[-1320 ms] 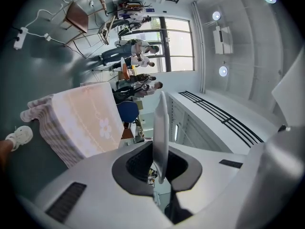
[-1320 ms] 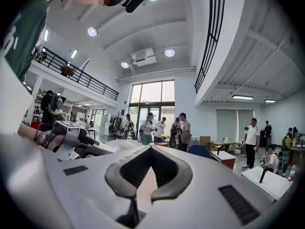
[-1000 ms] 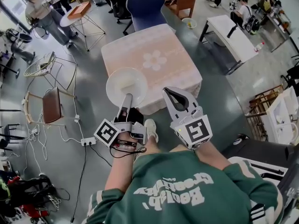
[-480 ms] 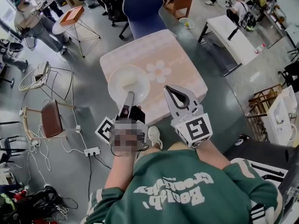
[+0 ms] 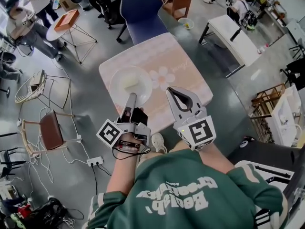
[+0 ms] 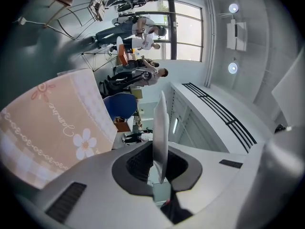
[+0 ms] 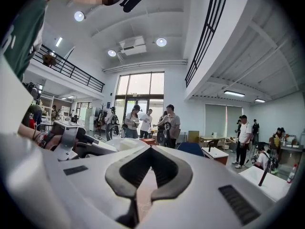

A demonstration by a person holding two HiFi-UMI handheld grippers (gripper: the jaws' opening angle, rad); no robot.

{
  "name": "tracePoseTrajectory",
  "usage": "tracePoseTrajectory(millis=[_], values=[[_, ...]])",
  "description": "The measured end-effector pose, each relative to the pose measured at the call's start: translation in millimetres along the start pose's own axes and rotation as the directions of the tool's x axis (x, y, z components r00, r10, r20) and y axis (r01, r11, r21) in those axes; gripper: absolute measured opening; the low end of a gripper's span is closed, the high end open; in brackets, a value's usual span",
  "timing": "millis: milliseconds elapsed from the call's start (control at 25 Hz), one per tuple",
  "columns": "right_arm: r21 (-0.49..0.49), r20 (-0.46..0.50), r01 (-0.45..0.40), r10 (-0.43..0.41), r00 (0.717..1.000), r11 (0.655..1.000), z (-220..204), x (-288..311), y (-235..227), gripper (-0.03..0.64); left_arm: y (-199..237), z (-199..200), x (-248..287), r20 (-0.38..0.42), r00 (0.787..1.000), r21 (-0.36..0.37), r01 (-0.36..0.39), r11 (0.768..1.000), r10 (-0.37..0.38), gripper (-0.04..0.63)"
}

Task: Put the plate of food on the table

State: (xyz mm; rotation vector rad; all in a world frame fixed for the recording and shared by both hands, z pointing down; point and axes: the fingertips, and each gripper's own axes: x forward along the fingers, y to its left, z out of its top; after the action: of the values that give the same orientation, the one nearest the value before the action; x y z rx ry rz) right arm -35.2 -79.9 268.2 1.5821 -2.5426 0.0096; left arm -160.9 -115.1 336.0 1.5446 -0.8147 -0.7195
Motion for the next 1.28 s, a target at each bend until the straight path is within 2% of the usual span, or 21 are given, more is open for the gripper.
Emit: tracePoseTrajectory(millis=[520,800,1040,1280], values=[[0.007,-0.018,-0.014,0.014,1.000,1.000,-8,27,-18,0.015,17,1,31,-0.015,1.000,-0.042,-0.016,0.999,0.016,0.029],[0.019,-0.025,-0.090,0.091,0.996,0.996,-16,61,-41,0.015,32,-2,65,0.006,0.999,-0.058,-0.034,0.998,0.034,0.029],[0.043,-0.042,-0.173,0.175,0.984,0.984,-34,96,-66,0.015,54,-1,97,0.041,0.997,-0.035,-0.068,0.997,0.070,0.029],[0.094,-0.079,-0.227,0.235,0.969,0.969,-69,127,-91,0.015,92,3,132,0.090,0.991,-0.080,-0.091,0.993,0.098,0.029]])
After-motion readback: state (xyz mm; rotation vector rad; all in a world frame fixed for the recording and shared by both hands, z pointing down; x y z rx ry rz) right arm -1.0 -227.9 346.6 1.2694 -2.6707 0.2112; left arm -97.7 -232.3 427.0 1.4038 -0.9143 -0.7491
